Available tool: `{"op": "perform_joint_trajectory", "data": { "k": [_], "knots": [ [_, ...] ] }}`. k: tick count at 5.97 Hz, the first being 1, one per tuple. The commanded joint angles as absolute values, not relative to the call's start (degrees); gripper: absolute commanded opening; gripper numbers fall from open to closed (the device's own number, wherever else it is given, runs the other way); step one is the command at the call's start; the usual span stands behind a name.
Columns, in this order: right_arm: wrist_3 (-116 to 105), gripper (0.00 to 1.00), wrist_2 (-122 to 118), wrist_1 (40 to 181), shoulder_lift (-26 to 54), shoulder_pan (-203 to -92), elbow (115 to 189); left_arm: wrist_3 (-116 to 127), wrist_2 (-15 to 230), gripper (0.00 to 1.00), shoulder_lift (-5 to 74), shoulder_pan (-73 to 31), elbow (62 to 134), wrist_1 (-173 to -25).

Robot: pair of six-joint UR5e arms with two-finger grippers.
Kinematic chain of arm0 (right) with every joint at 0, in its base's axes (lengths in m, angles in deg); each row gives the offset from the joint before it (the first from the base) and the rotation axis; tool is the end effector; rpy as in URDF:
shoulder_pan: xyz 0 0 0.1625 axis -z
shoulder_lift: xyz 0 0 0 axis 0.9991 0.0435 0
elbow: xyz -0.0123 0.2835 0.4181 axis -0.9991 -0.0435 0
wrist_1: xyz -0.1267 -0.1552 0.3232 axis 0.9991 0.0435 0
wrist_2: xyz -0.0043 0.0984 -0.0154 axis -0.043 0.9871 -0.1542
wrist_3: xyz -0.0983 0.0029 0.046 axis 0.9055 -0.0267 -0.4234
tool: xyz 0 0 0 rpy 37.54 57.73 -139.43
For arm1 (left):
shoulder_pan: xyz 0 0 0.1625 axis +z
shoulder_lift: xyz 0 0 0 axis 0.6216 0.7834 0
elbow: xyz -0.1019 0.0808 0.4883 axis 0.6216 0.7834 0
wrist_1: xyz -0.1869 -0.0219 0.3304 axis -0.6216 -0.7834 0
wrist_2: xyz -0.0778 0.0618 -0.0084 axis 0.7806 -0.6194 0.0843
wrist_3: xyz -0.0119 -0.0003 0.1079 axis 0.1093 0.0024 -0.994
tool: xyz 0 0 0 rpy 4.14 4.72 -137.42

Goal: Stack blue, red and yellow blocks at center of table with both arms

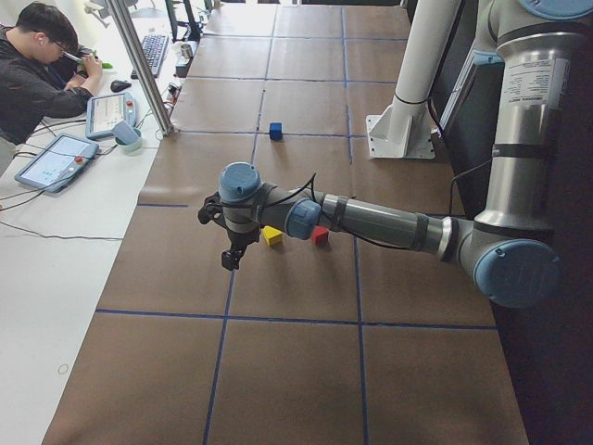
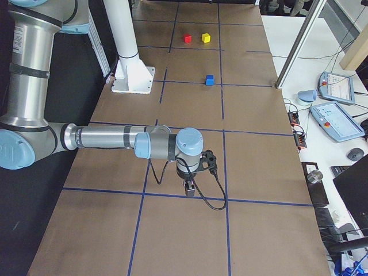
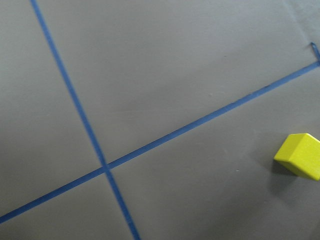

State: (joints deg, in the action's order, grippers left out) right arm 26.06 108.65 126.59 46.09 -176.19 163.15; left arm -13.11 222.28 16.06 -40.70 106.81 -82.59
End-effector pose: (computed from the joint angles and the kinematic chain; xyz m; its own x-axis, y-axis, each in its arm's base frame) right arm 0.0498 -0.3515 0.7222 0.6893 -0.2639 0.6747 0.2060 0.9642 0.1667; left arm 0.0366 -0.4812 0.6350 0.6177 0.4401 -0.6517 -0.2177 0.8920 0.3961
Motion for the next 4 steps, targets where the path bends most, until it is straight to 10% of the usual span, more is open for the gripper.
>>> {"op": "perform_joint_trajectory", "data": {
  "k": [1,4],
  "knots": [
    [26.1,1.00,108.7,126.6,46.5,-176.2,163.0,4.4,222.6,1.00,14.1,-33.1,108.2,-91.8],
    [26.2,1.00,108.7,126.6,46.5,-176.2,163.0,31.5,213.7,1.00,4.5,-17.4,113.5,-111.8]
  ]
}}
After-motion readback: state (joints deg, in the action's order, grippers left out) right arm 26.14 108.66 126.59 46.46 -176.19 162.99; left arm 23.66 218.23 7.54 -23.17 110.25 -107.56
